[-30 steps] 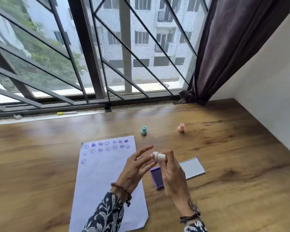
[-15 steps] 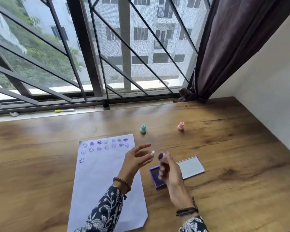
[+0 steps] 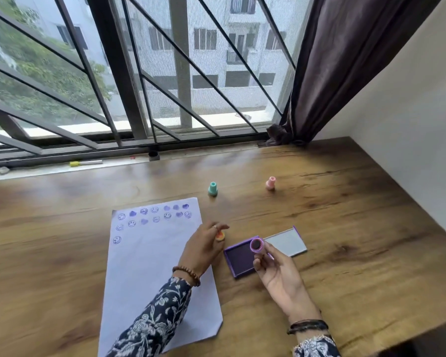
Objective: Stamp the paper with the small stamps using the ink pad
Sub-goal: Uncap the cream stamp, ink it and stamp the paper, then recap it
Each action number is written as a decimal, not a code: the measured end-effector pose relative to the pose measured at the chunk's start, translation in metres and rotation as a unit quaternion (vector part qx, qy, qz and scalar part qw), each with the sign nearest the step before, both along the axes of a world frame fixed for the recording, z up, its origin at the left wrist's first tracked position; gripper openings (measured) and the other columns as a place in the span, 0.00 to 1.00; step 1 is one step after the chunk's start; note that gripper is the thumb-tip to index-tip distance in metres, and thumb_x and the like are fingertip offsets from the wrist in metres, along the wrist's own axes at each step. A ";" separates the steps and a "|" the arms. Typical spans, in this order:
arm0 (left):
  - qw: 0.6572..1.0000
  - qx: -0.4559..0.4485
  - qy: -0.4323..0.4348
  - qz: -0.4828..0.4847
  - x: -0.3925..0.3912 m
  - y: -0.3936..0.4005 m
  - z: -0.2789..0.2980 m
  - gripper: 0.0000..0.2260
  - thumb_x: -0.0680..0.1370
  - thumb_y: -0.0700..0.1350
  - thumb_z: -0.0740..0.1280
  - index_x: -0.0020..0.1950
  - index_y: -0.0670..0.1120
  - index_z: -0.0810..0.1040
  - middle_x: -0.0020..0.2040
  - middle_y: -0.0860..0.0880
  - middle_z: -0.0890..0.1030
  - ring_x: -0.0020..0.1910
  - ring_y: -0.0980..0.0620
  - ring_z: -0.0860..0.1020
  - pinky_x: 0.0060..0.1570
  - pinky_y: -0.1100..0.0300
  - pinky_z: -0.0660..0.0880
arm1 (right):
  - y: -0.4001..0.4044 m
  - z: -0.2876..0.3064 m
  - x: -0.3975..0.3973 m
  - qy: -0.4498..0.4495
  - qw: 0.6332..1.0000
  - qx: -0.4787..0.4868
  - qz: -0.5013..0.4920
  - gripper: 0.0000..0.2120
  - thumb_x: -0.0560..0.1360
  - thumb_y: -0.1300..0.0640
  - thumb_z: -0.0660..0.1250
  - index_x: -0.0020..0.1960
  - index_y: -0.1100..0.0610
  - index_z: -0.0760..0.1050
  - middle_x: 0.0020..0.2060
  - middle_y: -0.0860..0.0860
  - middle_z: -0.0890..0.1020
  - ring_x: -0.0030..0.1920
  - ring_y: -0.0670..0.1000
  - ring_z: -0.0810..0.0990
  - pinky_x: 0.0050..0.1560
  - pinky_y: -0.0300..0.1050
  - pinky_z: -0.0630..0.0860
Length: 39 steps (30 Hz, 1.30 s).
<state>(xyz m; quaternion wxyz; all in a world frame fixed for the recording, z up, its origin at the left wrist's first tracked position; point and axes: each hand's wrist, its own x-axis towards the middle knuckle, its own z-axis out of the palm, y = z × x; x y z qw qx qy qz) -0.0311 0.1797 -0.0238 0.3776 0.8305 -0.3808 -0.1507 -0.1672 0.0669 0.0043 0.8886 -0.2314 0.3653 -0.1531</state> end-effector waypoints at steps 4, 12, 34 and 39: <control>0.999 0.013 -0.031 -0.014 -0.009 0.011 -0.004 0.19 0.74 0.49 0.68 0.64 0.49 0.72 0.69 0.50 0.70 0.70 0.50 0.63 0.67 0.60 0.62 | -0.005 -0.003 -0.012 0.006 0.997 -0.079 0.017 0.08 0.75 0.64 0.59 0.46 0.60 0.77 0.32 0.50 0.84 0.33 0.44 0.81 0.35 0.34 0.80; 0.986 0.125 -0.095 -0.060 -0.026 0.020 -0.020 0.36 0.66 0.63 0.69 0.70 0.51 0.63 0.76 0.52 0.55 0.76 0.50 0.43 0.75 0.53 0.44 | 0.005 -0.009 -0.008 0.255 0.733 -0.617 0.128 0.03 0.69 0.58 0.71 0.43 0.52 0.81 0.39 0.52 0.81 0.40 0.50 0.79 0.42 0.35 0.70; 0.984 0.147 -0.085 -0.060 -0.028 0.014 -0.018 0.33 0.68 0.60 0.69 0.69 0.51 0.64 0.77 0.51 0.53 0.76 0.48 0.40 0.74 0.50 0.38 | 0.001 0.004 0.029 0.344 0.437 -0.738 0.381 0.08 0.73 0.61 0.59 0.43 0.63 0.75 0.46 0.62 0.79 0.48 0.62 0.78 0.45 0.50 0.74; 0.985 0.148 -0.080 -0.038 -0.021 0.050 -0.019 0.42 0.68 0.67 0.63 0.71 0.59 0.40 0.77 0.49 0.42 0.75 0.47 0.38 0.73 0.50 0.37 | -0.004 0.018 0.037 0.378 0.515 -0.659 0.397 0.05 0.66 0.60 0.67 0.34 0.61 0.77 0.35 0.66 0.78 0.40 0.64 0.77 0.36 0.46 0.70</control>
